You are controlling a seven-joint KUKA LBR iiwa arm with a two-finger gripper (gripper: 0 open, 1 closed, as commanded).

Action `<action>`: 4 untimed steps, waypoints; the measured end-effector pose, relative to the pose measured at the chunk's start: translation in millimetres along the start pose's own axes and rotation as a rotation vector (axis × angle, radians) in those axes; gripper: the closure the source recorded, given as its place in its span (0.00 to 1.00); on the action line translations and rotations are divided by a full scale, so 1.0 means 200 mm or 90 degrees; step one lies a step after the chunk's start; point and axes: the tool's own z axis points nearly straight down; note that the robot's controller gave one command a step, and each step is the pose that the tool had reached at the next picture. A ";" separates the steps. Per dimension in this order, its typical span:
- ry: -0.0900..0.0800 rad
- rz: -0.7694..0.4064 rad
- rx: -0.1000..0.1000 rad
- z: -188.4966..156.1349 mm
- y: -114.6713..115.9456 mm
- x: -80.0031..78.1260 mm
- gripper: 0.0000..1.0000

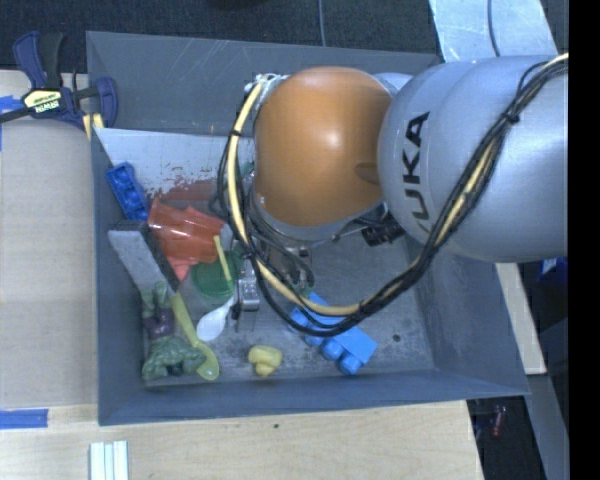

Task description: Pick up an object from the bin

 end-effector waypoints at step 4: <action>-0.008 -0.299 -0.001 0.56 -0.12 -0.10 0.00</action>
Offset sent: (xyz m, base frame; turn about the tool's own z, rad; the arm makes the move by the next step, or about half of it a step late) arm 0.0039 -0.0201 -0.0730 -0.1790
